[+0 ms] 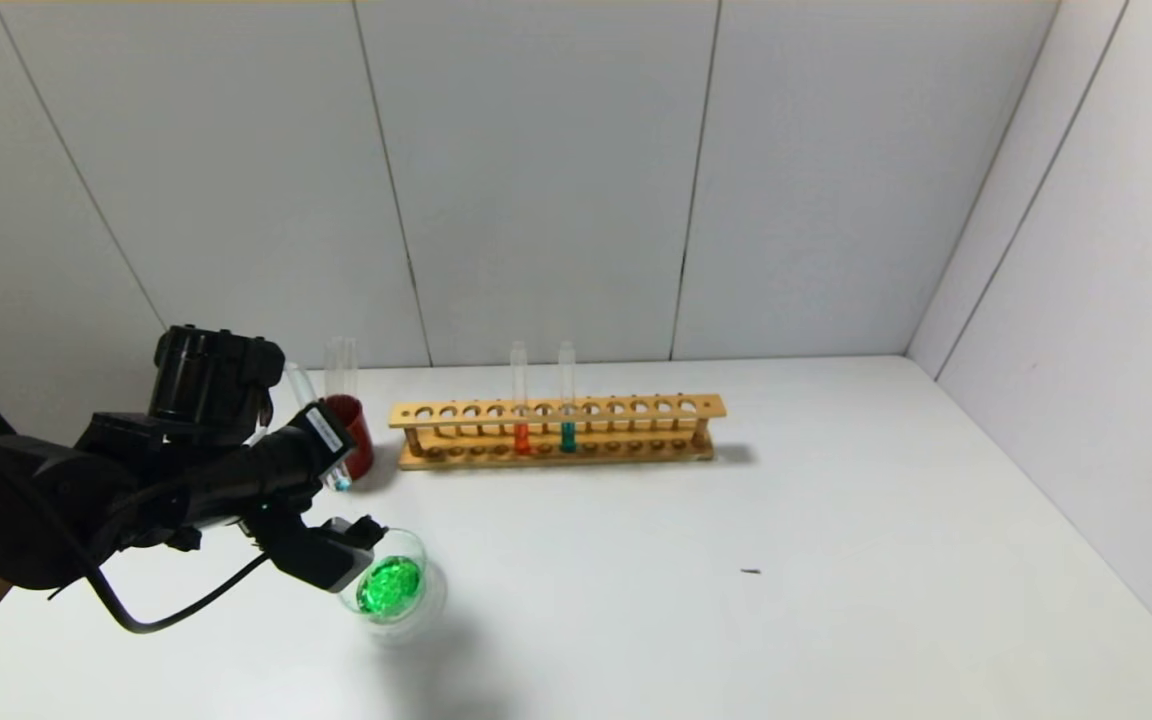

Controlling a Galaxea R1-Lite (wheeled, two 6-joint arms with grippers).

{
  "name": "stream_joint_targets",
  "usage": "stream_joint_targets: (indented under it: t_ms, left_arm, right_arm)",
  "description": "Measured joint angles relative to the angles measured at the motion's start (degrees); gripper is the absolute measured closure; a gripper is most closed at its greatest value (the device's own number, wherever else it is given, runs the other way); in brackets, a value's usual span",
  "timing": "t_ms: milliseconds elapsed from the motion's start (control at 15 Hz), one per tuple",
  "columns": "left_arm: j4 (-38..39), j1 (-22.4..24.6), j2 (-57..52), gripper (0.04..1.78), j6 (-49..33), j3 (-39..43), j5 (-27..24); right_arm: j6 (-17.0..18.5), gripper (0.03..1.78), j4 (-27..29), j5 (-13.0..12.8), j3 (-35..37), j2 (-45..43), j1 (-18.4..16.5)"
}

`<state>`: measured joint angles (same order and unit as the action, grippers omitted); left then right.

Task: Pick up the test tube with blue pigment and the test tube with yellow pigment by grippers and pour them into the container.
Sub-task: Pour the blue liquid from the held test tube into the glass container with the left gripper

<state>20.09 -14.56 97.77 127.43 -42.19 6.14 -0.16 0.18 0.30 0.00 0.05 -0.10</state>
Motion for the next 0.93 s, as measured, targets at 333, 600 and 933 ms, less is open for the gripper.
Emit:
stream_joint_targets:
  t_ms: [333, 600, 933]
  left_arm:
    - [0.2, 0.0, -0.5, 1.51, 0.4, 0.8, 0.0]
    - [0.2, 0.0, -0.7, 1.51, 1.2, 0.9, 0.1]
    - [0.2, 0.0, -0.9, 1.51, 1.8, 1.1, 0.1]
  right_arm:
    - [0.0, 0.06, 0.0, 0.0, 0.0, 0.0, 0.0]
    - [0.0, 0.06, 0.0, 0.0, 0.0, 0.0, 0.0]
    - [0.0, 0.06, 0.0, 0.0, 0.0, 0.0, 0.0]
